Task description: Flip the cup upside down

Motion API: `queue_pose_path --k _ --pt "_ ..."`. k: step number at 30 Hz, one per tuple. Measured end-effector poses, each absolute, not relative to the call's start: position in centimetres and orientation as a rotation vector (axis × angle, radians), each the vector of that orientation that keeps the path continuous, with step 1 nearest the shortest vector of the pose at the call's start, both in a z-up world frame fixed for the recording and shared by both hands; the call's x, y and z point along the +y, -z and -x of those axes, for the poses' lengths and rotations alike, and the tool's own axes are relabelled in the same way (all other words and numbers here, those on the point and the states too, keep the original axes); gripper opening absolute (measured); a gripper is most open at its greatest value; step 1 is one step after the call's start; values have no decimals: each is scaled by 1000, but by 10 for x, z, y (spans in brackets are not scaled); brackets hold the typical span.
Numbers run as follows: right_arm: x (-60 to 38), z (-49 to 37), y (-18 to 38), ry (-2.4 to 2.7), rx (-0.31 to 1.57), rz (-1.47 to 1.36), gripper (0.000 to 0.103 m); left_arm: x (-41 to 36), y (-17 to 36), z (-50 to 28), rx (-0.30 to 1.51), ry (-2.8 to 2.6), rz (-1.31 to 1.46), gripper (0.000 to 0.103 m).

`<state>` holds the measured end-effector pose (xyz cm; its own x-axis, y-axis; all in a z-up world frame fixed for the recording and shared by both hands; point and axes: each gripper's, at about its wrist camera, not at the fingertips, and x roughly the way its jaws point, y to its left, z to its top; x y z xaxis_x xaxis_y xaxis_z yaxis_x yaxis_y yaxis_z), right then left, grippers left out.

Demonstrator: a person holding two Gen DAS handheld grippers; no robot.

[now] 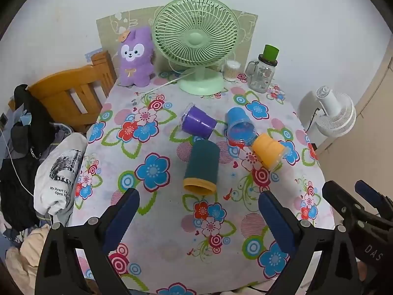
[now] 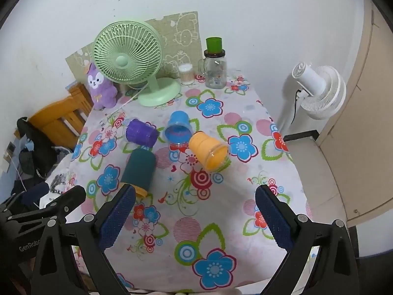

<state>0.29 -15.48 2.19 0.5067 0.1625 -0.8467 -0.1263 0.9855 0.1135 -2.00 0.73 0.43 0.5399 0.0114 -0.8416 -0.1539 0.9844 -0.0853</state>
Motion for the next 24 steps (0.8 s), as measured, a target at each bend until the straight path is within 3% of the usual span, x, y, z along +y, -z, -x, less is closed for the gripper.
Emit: queue_pose_path --k 24 --pt "-188 -14 -14 -183 1009 -28 99 -10 -10 9 1011 -116 113 98"
